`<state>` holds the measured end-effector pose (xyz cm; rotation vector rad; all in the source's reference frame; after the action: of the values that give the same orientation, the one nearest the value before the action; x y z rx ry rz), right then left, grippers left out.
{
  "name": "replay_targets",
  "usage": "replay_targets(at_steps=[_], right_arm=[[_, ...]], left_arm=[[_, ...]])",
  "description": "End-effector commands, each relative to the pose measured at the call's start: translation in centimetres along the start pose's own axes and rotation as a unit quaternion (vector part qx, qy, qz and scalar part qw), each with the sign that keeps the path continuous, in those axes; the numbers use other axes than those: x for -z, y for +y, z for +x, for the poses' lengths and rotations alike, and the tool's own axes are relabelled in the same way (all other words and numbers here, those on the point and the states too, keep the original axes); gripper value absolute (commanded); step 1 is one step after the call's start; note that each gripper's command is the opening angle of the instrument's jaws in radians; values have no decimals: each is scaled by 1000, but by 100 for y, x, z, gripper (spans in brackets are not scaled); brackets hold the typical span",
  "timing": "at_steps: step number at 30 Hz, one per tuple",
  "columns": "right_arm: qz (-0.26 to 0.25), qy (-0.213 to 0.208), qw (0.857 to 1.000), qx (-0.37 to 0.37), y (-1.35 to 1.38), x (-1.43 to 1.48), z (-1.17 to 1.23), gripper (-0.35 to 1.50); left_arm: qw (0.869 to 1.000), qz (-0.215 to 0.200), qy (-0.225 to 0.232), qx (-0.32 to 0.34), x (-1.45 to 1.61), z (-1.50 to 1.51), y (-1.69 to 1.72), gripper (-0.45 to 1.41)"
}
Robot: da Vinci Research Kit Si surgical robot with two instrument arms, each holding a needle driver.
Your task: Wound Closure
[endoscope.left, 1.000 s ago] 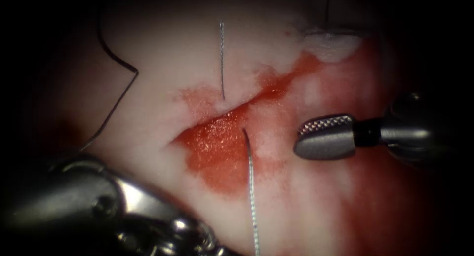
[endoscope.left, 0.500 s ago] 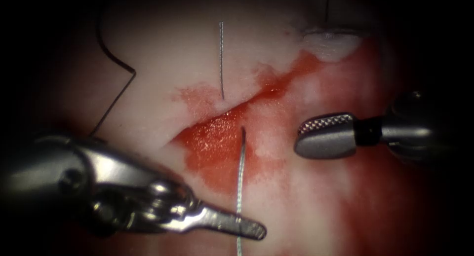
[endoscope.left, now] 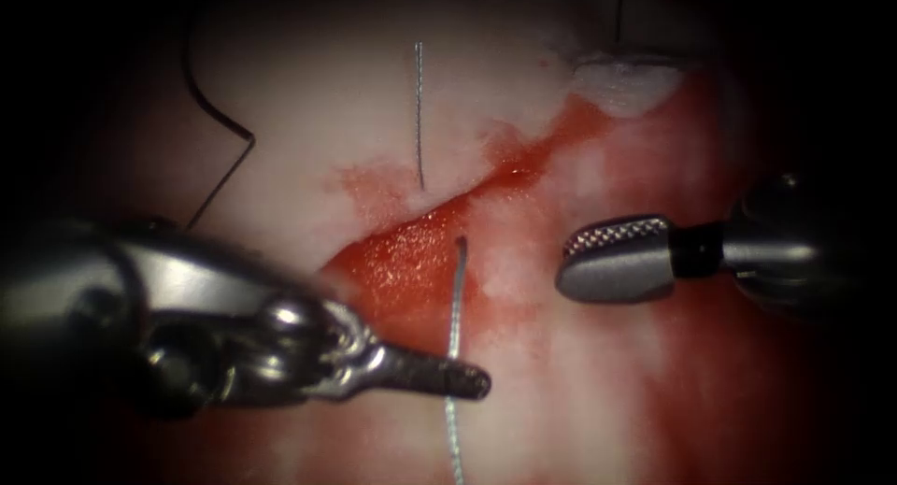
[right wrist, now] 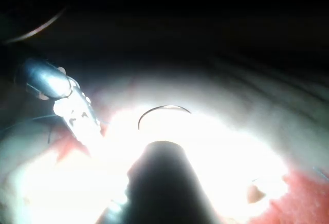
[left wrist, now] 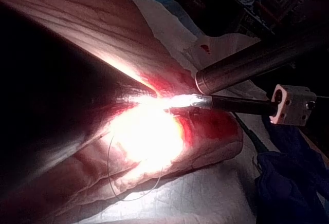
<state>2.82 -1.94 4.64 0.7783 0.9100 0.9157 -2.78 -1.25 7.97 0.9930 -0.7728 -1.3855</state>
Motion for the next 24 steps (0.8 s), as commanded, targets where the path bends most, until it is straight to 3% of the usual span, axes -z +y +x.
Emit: replay_targets(at_steps=[1, 6, 7, 10, 11, 16, 24], right_arm=[[1, 3, 1000, 2, -4, -6, 14, 36], [2, 3, 1000, -12, -5, -6, 11, 57], [2, 3, 1000, -29, -6, -7, 10, 68], [1, 6, 996, -85, -7, -11, 6, 121], [3, 4, 996, -92, -7, -13, 4, 126], [37, -29, 994, -97, -10, -24, -3, 115], [45, -40, 991, -118, -18, -57, -1, 91]], left_arm=[[1000, -1, -6, -4, -2, -14, -4, -45], [999, -7, -28, -16, 0, -26, 7, -45], [999, -10, -33, -21, 0, -28, 10, -45], [999, -16, -45, -23, 0, -34, 17, -45], [998, -18, -49, -24, 0, -37, 19, -45], [997, -22, -67, -44, 2, -52, 24, -45], [993, -13, -88, -78, 6, -64, 25, -45]])
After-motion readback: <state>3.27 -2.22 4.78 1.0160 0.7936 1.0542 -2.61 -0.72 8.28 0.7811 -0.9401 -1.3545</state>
